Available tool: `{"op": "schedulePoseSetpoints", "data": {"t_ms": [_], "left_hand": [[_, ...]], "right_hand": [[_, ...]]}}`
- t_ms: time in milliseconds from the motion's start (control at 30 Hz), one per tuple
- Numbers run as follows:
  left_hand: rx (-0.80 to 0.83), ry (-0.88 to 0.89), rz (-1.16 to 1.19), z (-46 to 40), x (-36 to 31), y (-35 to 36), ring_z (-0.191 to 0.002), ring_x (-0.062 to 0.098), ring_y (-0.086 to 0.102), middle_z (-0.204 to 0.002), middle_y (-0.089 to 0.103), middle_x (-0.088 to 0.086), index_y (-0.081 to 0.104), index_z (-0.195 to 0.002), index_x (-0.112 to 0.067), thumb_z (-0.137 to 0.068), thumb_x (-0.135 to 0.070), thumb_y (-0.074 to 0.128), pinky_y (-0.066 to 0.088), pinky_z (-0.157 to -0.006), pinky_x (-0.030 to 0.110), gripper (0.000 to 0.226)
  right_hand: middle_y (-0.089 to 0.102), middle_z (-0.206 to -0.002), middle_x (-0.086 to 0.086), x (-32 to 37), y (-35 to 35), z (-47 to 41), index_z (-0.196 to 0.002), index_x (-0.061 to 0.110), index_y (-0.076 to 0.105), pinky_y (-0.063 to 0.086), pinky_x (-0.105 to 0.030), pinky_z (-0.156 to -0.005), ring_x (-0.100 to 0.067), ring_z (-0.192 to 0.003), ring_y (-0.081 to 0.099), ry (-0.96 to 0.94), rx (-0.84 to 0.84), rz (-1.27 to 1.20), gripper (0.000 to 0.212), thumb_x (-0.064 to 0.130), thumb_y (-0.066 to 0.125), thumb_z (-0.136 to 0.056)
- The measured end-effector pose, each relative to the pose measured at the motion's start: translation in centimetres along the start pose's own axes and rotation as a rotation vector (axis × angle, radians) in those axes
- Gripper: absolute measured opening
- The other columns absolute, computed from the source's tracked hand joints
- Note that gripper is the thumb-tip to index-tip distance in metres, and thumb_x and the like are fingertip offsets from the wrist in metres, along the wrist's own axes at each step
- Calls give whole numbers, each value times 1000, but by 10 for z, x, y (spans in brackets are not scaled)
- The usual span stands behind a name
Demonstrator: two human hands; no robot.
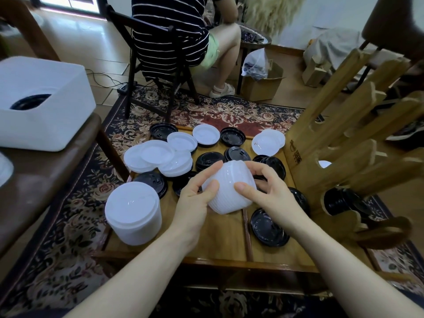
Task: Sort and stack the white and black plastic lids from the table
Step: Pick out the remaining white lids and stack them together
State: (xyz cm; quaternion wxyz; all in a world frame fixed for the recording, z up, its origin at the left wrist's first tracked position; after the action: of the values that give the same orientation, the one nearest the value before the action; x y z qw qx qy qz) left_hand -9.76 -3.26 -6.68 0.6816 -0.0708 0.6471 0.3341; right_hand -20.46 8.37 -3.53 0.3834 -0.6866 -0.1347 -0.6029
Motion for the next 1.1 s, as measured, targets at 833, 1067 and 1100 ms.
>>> {"op": "schedulePoseSetpoints", "data": {"t_ms": [833, 1067, 1100], "left_hand": [[-3, -80, 94, -3, 2, -4, -111, 15, 67, -125, 69, -8, 67, -122, -36, -90, -28, 64, 61, -73, 29, 33], [10, -100, 67, -2, 7, -2, -117, 20, 64, -128, 67, -6, 67, -118, -39, -93, -27, 62, 61, -77, 33, 28], [19, -110, 65, -2, 9, -1, -117, 21, 64, -128, 67, -5, 67, -118, -39, -94, -27, 61, 60, -75, 32, 27]], "right_hand": [[50, -140, 9, -2, 1, -2, -135, 38, 51, 47, -47, -105, -13, -127, 53, 1, 59, -54, 79, 63, 76, -64], [38, -132, 25, 13, 9, 3, -146, 38, 39, 44, -41, -107, 4, -132, 36, -132, 229, 205, 78, 54, 69, -76], [38, -134, 24, 13, 9, 3, -146, 37, 39, 44, -41, -108, 4, -132, 36, -130, 261, 215, 76, 50, 70, -78]]}}
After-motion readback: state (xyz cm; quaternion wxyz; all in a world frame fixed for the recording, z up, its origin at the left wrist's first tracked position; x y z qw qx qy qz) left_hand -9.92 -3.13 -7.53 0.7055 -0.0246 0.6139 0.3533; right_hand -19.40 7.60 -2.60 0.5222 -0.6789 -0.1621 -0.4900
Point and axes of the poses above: each hand's wrist, its own z-axis away from the middle knuckle, its own y-axis out of the palm, x = y × z, the point moved 9 cm from there along -z, towards the middle knuckle
